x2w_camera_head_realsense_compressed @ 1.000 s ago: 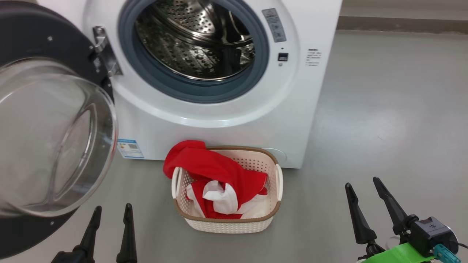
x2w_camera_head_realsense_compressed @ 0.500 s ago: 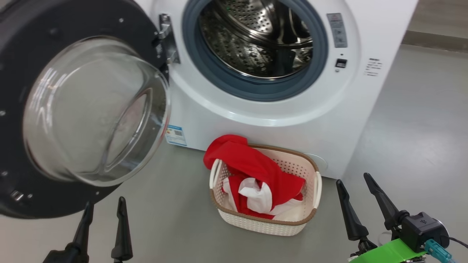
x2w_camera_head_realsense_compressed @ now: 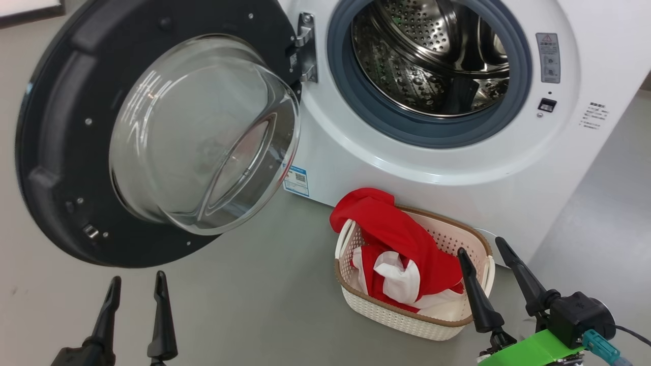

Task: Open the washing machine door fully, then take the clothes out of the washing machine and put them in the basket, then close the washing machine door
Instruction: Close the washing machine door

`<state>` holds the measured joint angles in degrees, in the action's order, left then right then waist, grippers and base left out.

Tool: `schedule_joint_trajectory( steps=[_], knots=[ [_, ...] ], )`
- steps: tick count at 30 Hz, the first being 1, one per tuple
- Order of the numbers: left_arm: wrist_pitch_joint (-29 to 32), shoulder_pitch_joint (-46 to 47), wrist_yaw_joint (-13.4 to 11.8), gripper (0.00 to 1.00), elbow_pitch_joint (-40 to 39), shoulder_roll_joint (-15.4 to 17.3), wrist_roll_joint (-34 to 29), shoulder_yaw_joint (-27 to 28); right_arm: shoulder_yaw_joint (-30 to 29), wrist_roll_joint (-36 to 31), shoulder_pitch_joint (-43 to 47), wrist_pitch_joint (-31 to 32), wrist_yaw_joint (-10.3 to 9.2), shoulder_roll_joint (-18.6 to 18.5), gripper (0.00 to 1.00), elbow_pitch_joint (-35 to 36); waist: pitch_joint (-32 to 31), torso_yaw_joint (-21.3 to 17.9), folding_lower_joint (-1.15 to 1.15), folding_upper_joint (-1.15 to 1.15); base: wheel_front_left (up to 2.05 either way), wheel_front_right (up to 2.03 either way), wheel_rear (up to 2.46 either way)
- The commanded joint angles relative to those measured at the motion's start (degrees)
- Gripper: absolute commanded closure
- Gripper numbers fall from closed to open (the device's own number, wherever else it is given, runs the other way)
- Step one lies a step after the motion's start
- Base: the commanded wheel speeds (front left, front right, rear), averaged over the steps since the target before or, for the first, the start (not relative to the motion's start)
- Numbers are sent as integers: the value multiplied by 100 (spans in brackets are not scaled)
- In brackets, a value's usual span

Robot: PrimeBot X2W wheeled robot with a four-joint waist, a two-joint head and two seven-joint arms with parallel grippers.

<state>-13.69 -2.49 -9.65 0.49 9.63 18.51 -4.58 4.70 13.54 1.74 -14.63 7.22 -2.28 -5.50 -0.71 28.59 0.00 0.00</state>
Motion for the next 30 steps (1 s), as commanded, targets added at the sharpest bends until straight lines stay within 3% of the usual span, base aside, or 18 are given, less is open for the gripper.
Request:
schedule_joint_trajectory(
  steps=[1,12,13,14,15,16,30],
  knots=[
    [-14,56,-70,0,-170,103,-71,234,160,-9,-231,-37,26,-60,0,134,-28,80,0,0,0,0,0],
    [-43,-34,-158,0,-218,87,-17,300,256,-46,-320,-37,26,-60,0,74,12,111,0,0,0,0,0],
    [-44,-38,-161,15,-208,82,-6,299,258,-34,-326,-37,26,-60,0,66,6,110,0,0,0,0,0],
    [-44,-40,-164,38,-199,80,1,298,258,-22,-332,-37,26,-60,0,57,0,108,0,0,0,0,0],
    [-38,-40,-170,75,-187,82,3,297,259,-11,-339,-37,26,-60,0,48,-5,107,0,0,0,0,0],
    [-31,-38,-176,100,-177,87,3,294,260,-1,-345,-37,26,-60,0,40,-9,105,0,0,0,0,0],
    [-121,477,-289,100,-590,176,-79,737,298,10,-352,-25,26,-60,0,-28,32,100,0,0,0,0,0]
  ],
)
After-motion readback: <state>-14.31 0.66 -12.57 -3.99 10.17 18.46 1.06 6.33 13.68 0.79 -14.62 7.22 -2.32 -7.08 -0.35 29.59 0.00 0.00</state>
